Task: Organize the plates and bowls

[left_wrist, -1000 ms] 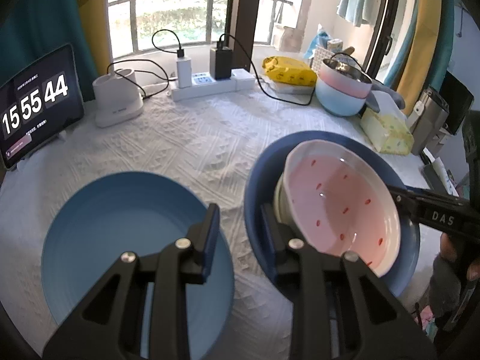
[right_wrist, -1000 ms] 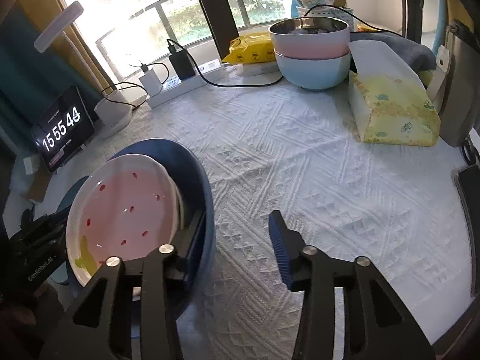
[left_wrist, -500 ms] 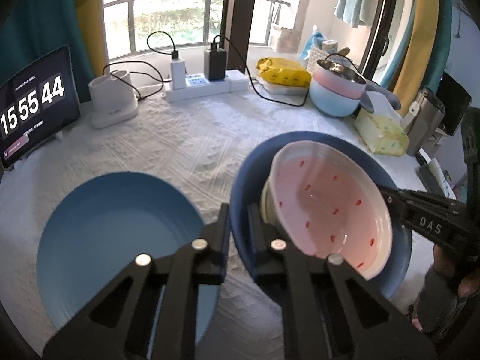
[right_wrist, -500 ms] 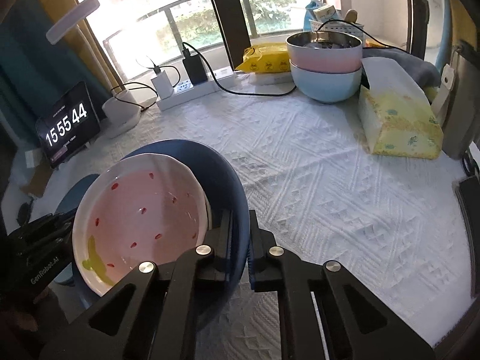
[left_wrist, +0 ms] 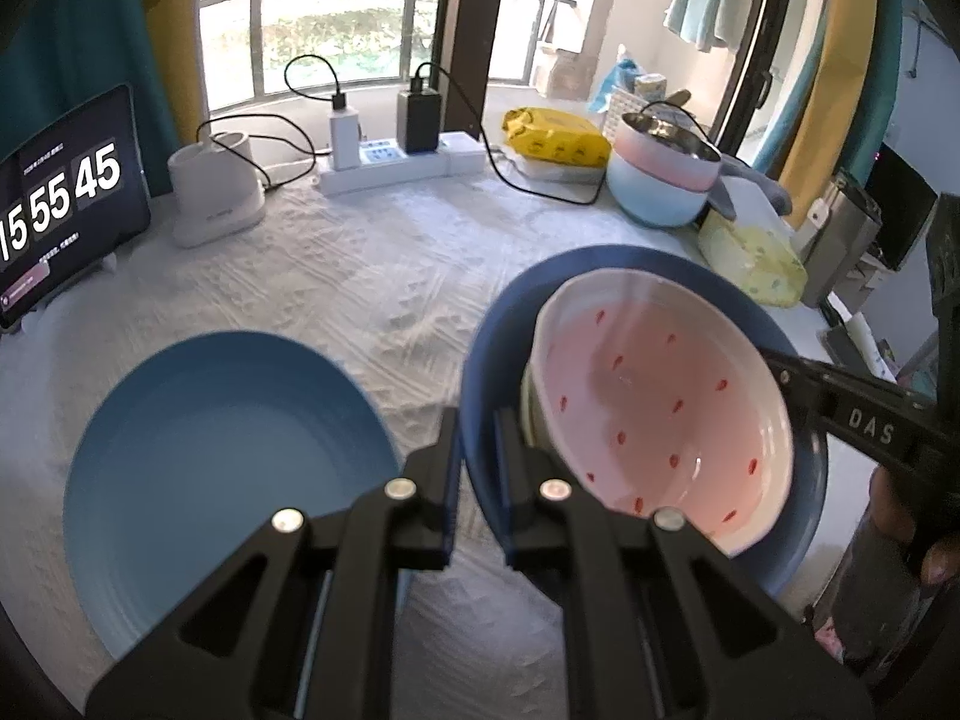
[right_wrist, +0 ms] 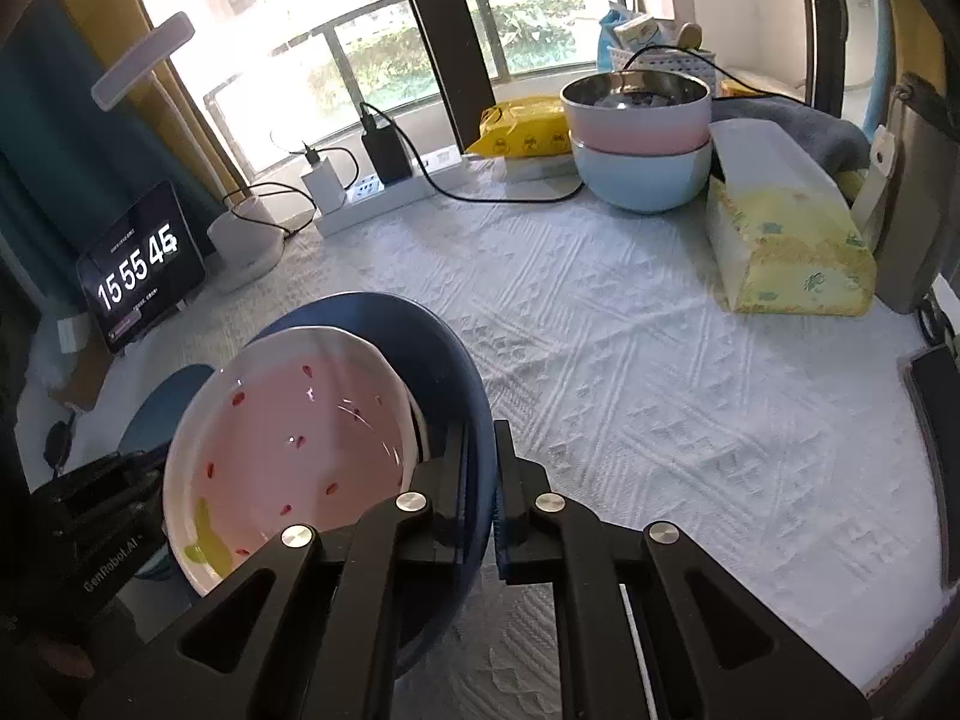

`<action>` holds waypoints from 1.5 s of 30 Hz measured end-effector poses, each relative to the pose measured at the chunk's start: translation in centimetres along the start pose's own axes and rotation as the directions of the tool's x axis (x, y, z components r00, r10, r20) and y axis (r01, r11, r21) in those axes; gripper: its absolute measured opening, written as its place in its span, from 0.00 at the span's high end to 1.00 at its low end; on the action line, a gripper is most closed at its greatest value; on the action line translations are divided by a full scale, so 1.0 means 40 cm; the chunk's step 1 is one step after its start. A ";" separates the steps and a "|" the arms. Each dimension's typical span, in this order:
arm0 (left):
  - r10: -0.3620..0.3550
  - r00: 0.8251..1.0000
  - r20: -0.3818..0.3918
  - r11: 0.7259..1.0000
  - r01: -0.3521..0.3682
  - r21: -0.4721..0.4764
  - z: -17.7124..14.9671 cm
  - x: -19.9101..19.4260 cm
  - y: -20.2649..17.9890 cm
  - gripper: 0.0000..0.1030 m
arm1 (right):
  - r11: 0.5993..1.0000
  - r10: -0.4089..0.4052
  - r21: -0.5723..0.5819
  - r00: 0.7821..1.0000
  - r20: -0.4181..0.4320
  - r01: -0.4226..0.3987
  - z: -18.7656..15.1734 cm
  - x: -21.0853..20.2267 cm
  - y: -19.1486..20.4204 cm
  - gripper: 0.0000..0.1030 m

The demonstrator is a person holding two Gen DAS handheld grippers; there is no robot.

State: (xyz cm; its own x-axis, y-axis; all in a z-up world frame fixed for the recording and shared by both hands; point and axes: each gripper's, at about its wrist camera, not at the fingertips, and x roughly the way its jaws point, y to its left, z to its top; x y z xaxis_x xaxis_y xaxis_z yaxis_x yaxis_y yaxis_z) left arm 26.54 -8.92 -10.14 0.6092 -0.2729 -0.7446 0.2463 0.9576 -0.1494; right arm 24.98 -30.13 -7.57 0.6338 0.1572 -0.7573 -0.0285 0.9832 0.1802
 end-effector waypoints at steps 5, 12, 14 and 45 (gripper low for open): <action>-0.010 1.000 0.012 1.000 0.010 0.002 0.004 -0.012 -0.007 0.92 | 1.000 -0.007 0.001 1.000 0.002 0.007 0.002 -0.011 -0.004 0.92; -0.013 1.000 0.022 1.000 0.013 -0.004 0.007 -0.037 -0.001 0.92 | 1.000 -0.004 -0.008 1.000 0.019 0.004 0.007 -0.034 0.008 0.92; -0.014 1.000 0.027 1.000 0.014 -0.007 0.008 -0.047 0.004 0.92 | 1.000 -0.003 -0.011 1.000 0.022 0.003 0.010 -0.038 0.015 0.92; 0.041 0.968 0.246 0.997 -0.023 -0.077 -0.003 -0.227 0.167 0.97 | 0.986 0.063 -0.161 0.997 0.048 -0.054 0.049 -0.056 0.246 0.93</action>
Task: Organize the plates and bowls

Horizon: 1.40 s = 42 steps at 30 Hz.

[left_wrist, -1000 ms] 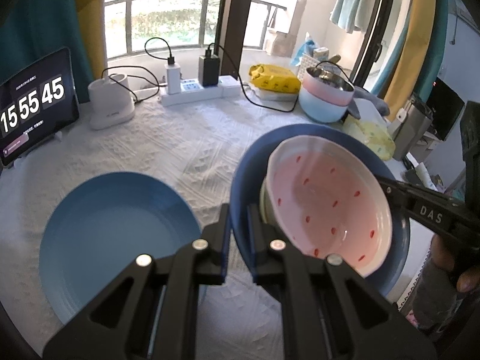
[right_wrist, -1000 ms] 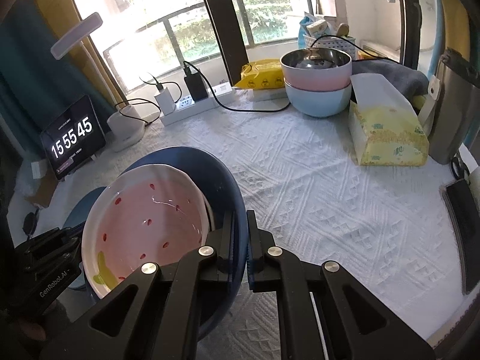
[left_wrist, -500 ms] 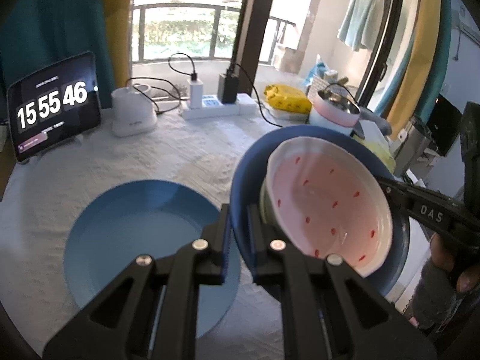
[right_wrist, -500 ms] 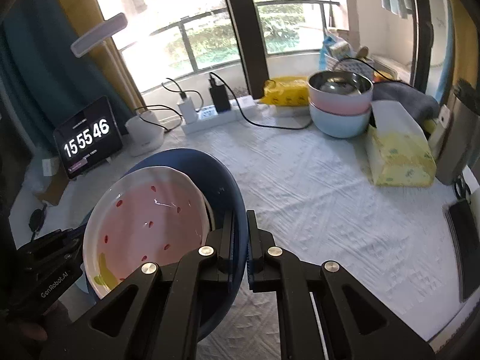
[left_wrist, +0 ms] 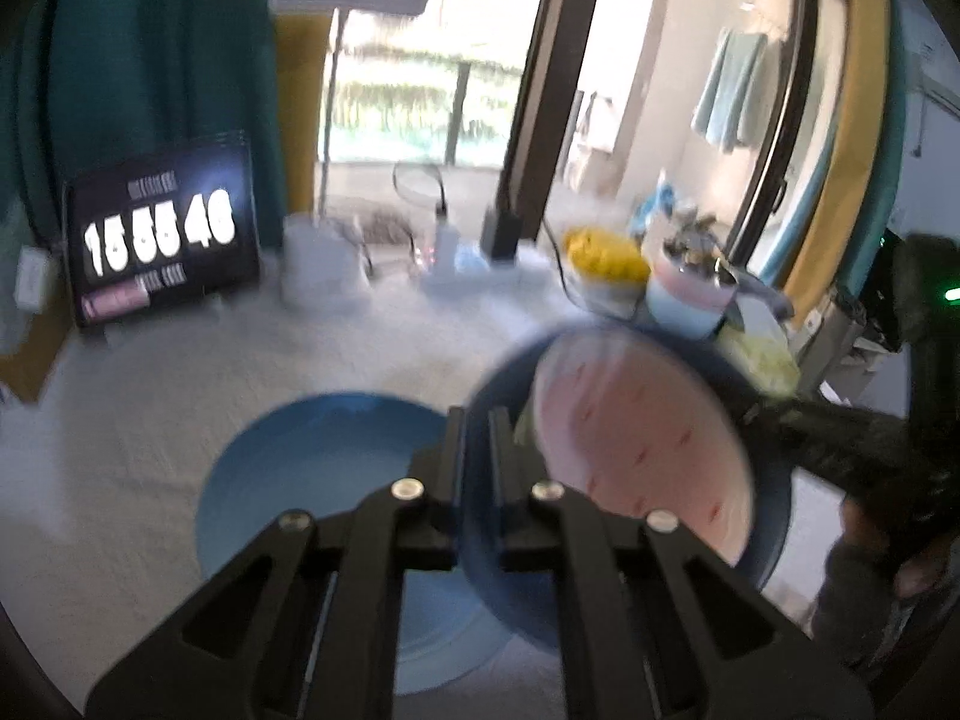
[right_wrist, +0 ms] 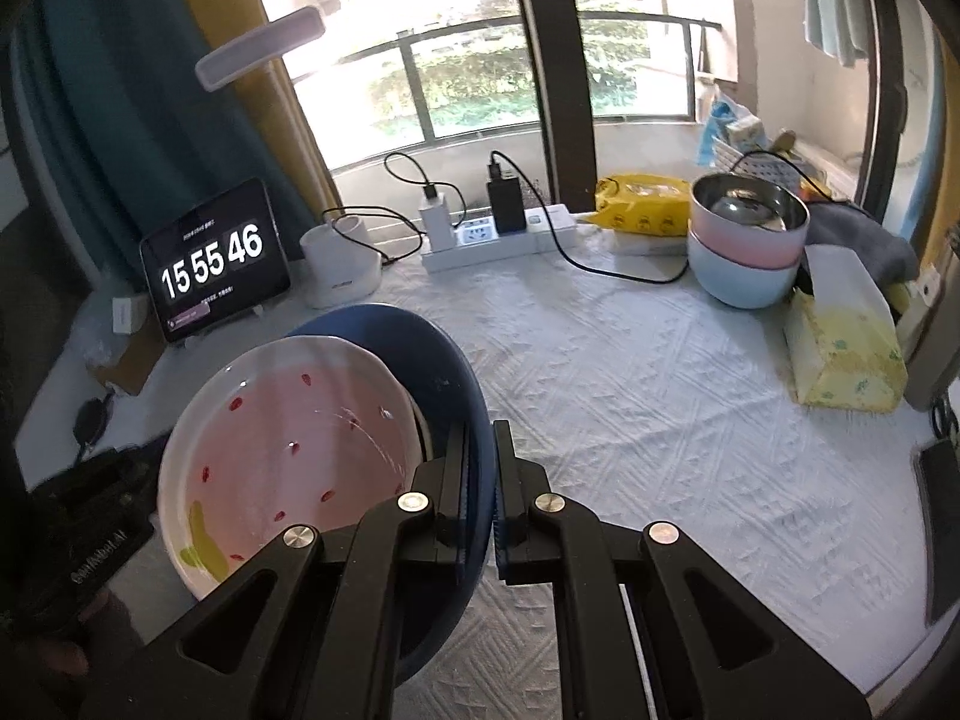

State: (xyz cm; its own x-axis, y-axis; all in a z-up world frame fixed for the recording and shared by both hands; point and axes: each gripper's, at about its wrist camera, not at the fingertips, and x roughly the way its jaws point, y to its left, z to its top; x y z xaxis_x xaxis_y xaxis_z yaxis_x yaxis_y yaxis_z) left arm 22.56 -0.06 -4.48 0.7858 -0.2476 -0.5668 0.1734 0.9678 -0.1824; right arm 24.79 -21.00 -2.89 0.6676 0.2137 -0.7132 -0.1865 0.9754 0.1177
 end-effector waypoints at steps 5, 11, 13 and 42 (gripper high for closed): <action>0.023 0.999 -0.029 0.998 -0.025 -0.052 0.020 0.045 0.044 0.97 | 0.993 0.009 0.120 0.996 -0.091 0.002 0.009 0.085 -0.035 0.91; -0.012 0.997 -0.082 0.994 0.002 -0.112 0.026 0.065 0.101 0.97 | 0.989 0.001 0.147 0.995 -0.103 0.014 0.000 0.107 -0.064 0.93; -0.045 0.993 -0.108 0.993 0.032 -0.118 0.021 0.074 0.095 0.94 | 0.988 0.026 0.156 0.995 -0.097 -0.010 0.003 0.104 -0.071 0.93; -0.032 0.959 -0.282 0.999 0.035 0.006 -0.044 0.193 -0.049 0.93 | 0.967 0.040 0.256 0.993 -0.108 -0.011 -0.054 0.096 -0.173 0.92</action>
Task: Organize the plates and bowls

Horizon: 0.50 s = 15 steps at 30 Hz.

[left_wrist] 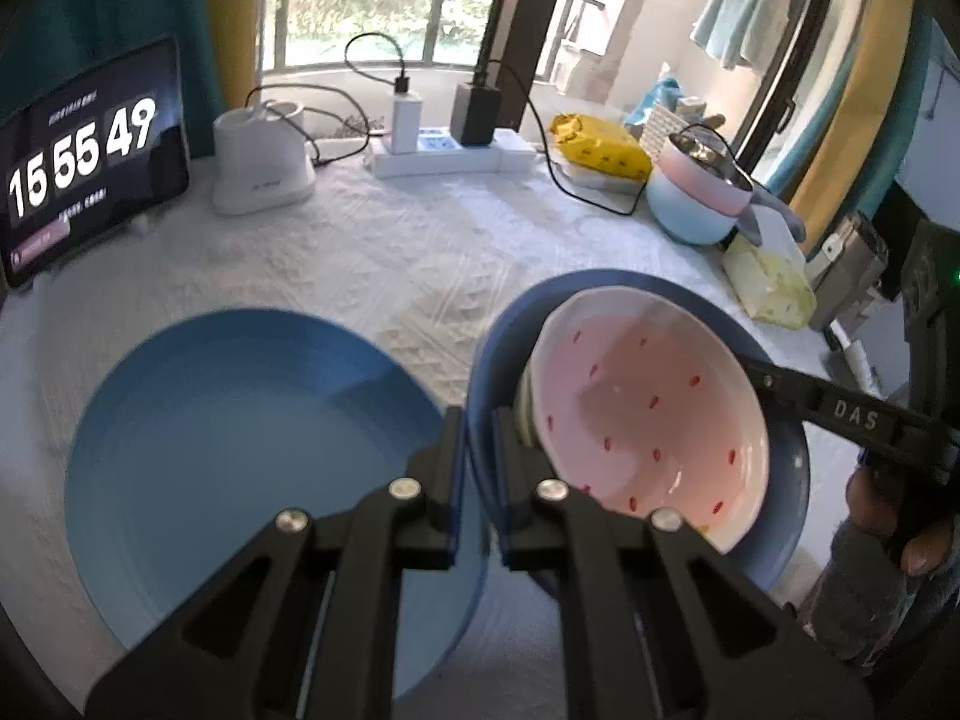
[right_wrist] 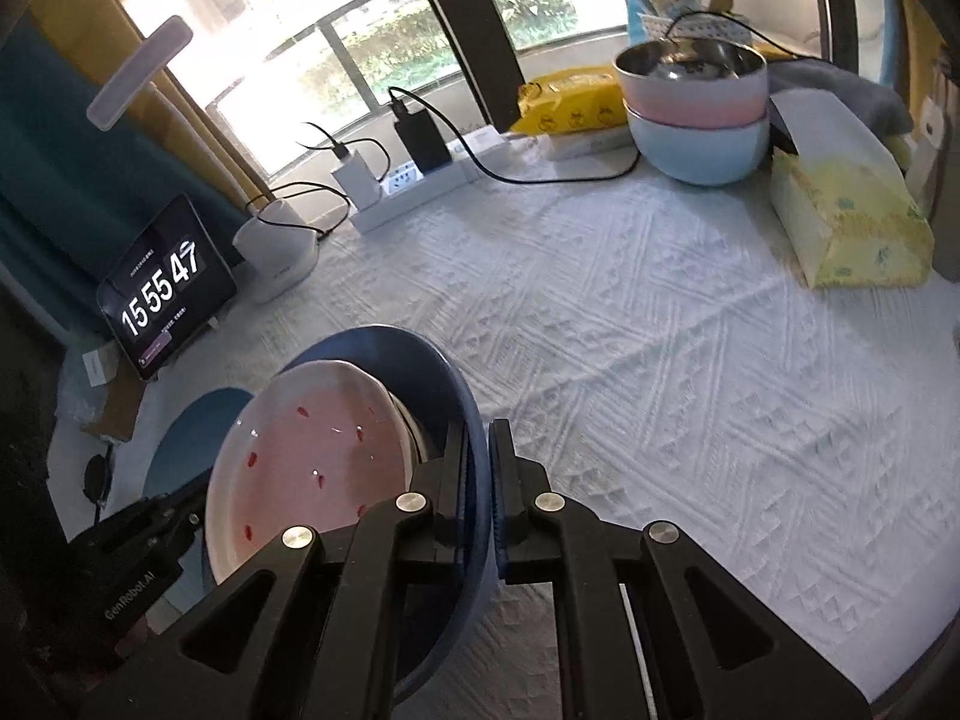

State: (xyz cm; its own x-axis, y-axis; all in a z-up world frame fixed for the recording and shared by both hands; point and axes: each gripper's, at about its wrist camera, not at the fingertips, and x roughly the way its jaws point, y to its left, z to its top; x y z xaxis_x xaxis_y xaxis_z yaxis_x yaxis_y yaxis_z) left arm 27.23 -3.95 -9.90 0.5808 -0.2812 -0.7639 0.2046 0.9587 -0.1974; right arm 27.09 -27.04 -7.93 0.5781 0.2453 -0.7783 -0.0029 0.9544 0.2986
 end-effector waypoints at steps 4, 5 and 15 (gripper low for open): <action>0.034 0.999 -0.012 0.999 -0.034 0.042 0.010 0.021 -0.017 0.93 | 1.000 -0.006 -0.028 1.000 0.000 0.006 -0.013 -0.001 -0.010 0.92; 0.031 0.999 -0.012 0.999 -0.031 0.043 0.012 0.023 -0.018 0.93 | 0.999 -0.012 -0.043 1.000 -0.002 0.012 -0.015 0.001 -0.009 0.92; 0.031 0.999 0.013 0.999 -0.032 0.026 0.015 0.023 -0.029 0.95 | 0.999 -0.018 -0.041 1.000 -0.009 0.018 -0.027 0.010 -0.018 0.92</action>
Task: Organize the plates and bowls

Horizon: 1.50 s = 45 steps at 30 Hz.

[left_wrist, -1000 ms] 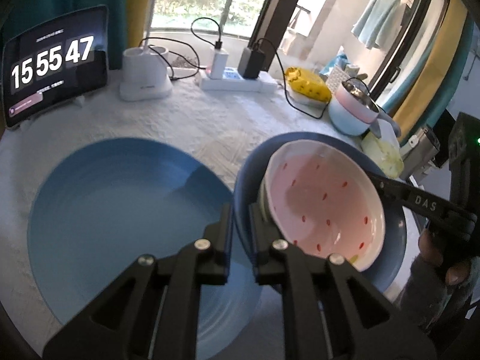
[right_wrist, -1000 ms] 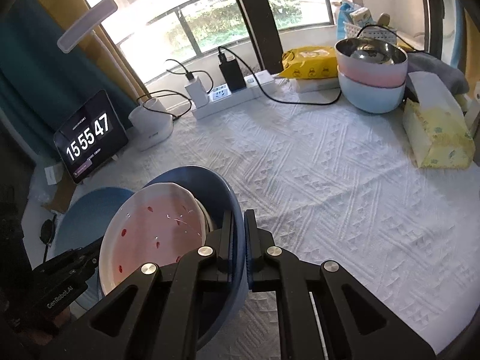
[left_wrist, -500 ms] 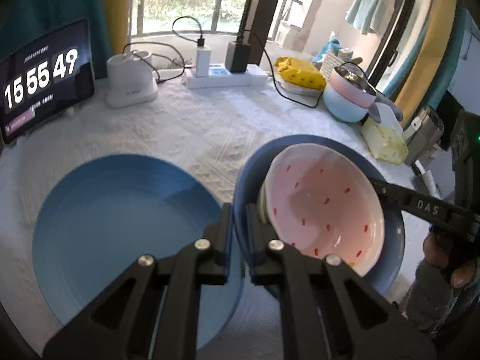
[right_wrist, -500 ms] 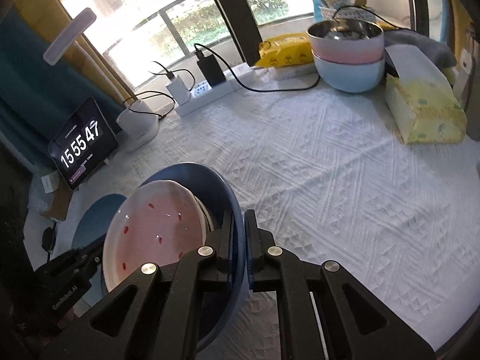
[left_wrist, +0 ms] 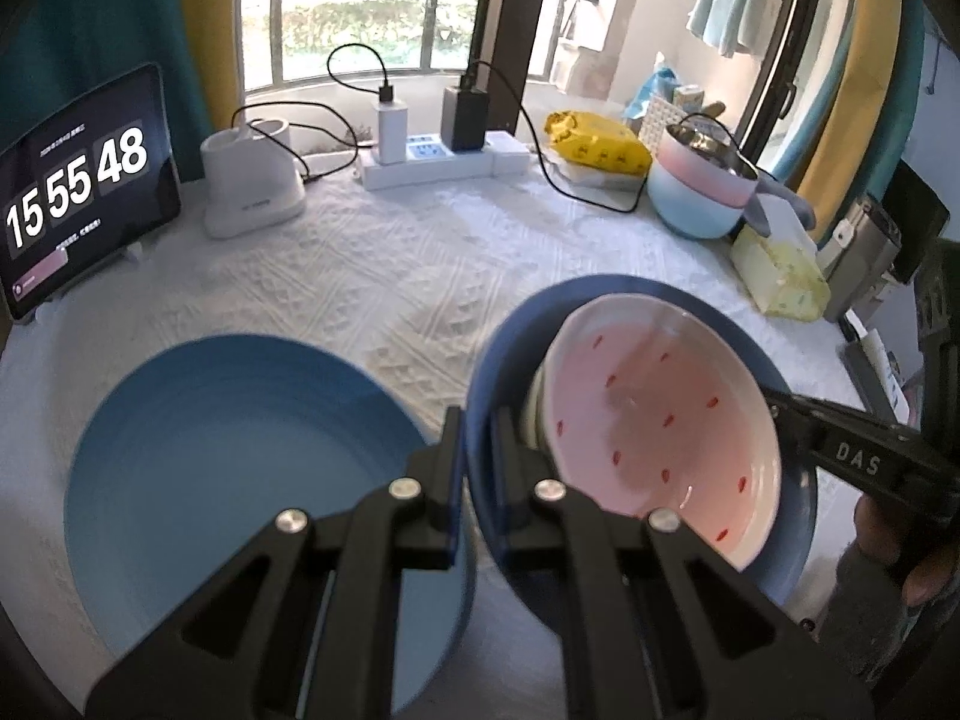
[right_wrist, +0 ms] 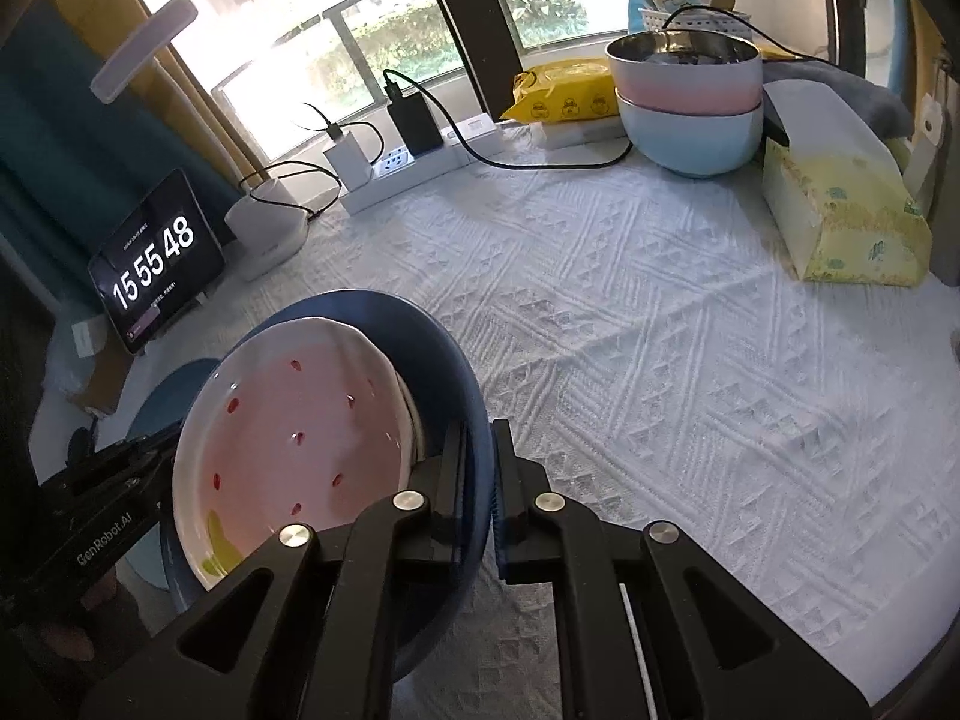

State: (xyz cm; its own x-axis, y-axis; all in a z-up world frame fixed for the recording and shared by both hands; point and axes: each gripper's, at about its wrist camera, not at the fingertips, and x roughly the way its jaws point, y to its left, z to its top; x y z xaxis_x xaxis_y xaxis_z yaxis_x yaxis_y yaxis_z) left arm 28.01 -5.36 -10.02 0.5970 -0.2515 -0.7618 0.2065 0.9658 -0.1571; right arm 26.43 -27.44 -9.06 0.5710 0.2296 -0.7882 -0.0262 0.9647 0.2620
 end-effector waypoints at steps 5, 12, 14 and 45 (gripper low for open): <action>-0.027 1.000 0.013 1.000 0.027 -0.013 0.001 -0.018 -0.003 0.95 | 0.999 0.014 0.029 1.000 -0.008 -0.014 0.005 -0.015 -0.005 0.93; -0.052 0.994 0.092 0.999 0.053 -0.008 0.025 -0.088 -0.012 0.95 | 1.000 0.015 0.015 0.998 0.059 -0.016 0.033 -0.087 0.021 0.93; -0.053 0.992 0.111 0.999 0.054 -0.008 0.034 -0.110 -0.007 0.95 | 1.000 0.018 0.003 0.997 0.078 -0.018 0.044 -0.108 0.037 0.93; 0.075 0.979 0.188 0.985 -0.043 -0.169 -0.024 -0.250 0.308 0.94 | 0.980 0.084 -0.183 0.996 0.024 -0.079 0.051 -0.016 0.378 0.93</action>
State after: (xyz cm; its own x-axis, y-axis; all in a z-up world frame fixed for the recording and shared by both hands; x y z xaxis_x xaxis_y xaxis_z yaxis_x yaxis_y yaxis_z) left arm 23.84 9.13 -4.93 0.7461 -0.1859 -0.6393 0.0468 0.9725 -0.2282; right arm 27.35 -13.25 -3.47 0.5863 0.3070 -0.7497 -0.2210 0.9509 0.2165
